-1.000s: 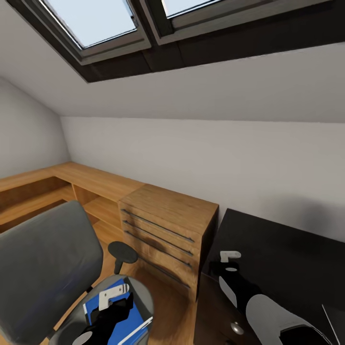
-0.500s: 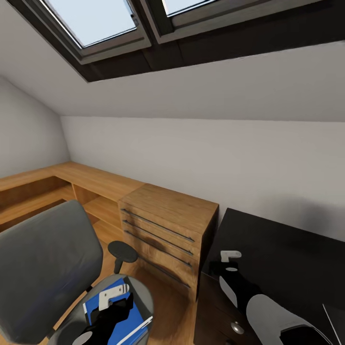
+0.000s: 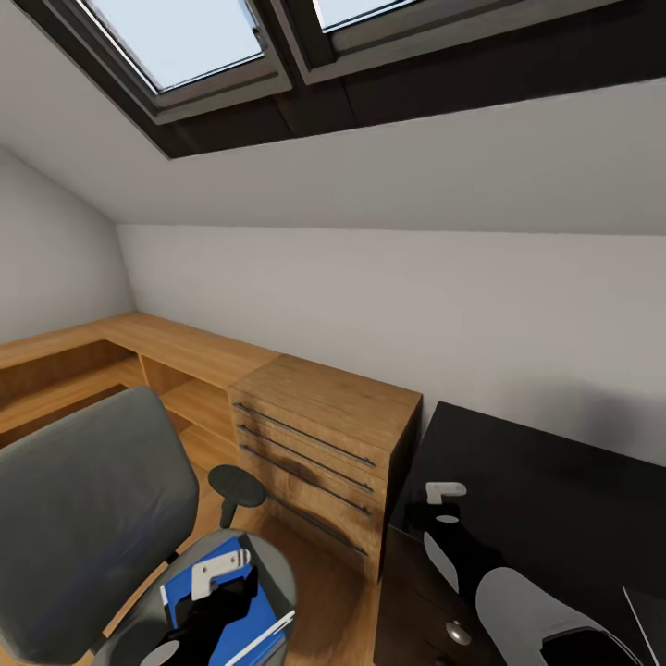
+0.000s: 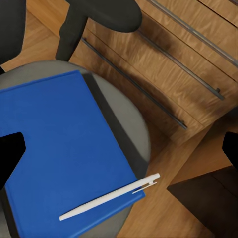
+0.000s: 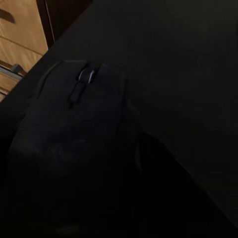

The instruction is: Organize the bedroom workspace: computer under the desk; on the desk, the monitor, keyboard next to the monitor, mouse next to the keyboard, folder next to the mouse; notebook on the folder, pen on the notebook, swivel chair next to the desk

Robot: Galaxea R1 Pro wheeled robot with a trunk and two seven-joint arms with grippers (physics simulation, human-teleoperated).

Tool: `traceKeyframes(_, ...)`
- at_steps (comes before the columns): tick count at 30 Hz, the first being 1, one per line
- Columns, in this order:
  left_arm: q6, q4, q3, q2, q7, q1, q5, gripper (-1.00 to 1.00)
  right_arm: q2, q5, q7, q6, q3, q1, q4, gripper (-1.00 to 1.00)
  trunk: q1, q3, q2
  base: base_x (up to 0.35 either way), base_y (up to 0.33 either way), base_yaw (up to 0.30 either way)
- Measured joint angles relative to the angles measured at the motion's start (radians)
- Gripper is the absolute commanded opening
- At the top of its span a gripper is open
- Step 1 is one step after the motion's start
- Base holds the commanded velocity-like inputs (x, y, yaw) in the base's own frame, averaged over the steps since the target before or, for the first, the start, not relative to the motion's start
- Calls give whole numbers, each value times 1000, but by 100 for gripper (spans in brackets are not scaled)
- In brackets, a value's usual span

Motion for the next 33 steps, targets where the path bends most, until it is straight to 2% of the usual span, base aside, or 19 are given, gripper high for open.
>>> traceKeyframes(3, 0, 1, -2, 0, 0, 0, 0, 100, 0, 0, -1, -1, 0, 0, 0, -100, 0, 0, 0, 0, 0, 0)
traceKeyframes(9, 0, 2, -3, 0, 0, 0, -2, 100, -3, -4, 1, -53, -2, 0, -2, -100, 0, 0, 0, 0, 0, 0)
traceKeyframes(15, 0, 2, -3, 1, 0, 0, -2, 100, -12, -6, 1, -53, -4, 1, -49, -100, -23, 19, 42, 0, 0, 0)
traceKeyframes(17, 0, 2, -3, 1, 0, 0, -3, 100, -23, -23, 0, -51, -6, 2, -87, -100, -31, 25, 56, 0, 0, 0)
traceKeyframes(19, 0, 3, -3, 1, 0, 0, -4, 100, -37, -66, 0, -36, -10, 4, -133, -100, -38, 31, 70, 0, 0, 0)
traceKeyframes(22, -1, 3, -3, 2, 0, 0, -5, 100, -76, -162, 0, 48, -12, 23, -269, -100, -50, 41, 91, 0, 0, 0)
traceKeyframes(24, -1, 2, -3, 2, 0, 0, -6, 100, -121, -240, 1, 129, -11, 95, -443, -100, -57, 47, 105, 0, 0, 0)
traceKeyframes(25, -2, 3, -3, 2, 0, 0, -7, 100, -151, -285, 0, 177, -10, 173, -610, -100, -61, 50, 112, 0, 0, 0)
traceKeyframes(26, -2, 3, -3, 2, 0, 0, -8, 100, -162, -305, -2, 203, -10, 216, -707, -100, -65, 53, 119, 0, 0, 0)
traceKeyframes(29, -2, 3, -3, 2, 0, 0, -8, 100, -175, -350, -16, 258, -33, 319, -913, -100, -77, 63, 140, 0, 0, 0)
traceKeyframes(30, -2, 3, -3, 2, 0, 0, -8, 100, -178, -380, -22, 270, -49, 371, -1015, -100, -81, 66, 147, 0, 0, 0)
traceKeyframes(31, -2, 3, -3, 2, 0, 0, -8, 100, -178, -398, -25, 274, -55, 395, -1063, -100, -84, 69, 154, 0, 0, 0)
traceKeyframes(32, -2, 3, -3, 2, 0, 0, -8, 100, -179, -475, -27, 279, -86, 433, -1148, -100, -88, 72, 161, 0, 0, 0)
traceKeyframes(33, -2, 3, -3, 2, 0, 0, -8, 100, -179, -494, -28, 280, -93, 438, -1158, -100, -92, 75, 168, 0, 0, 0)
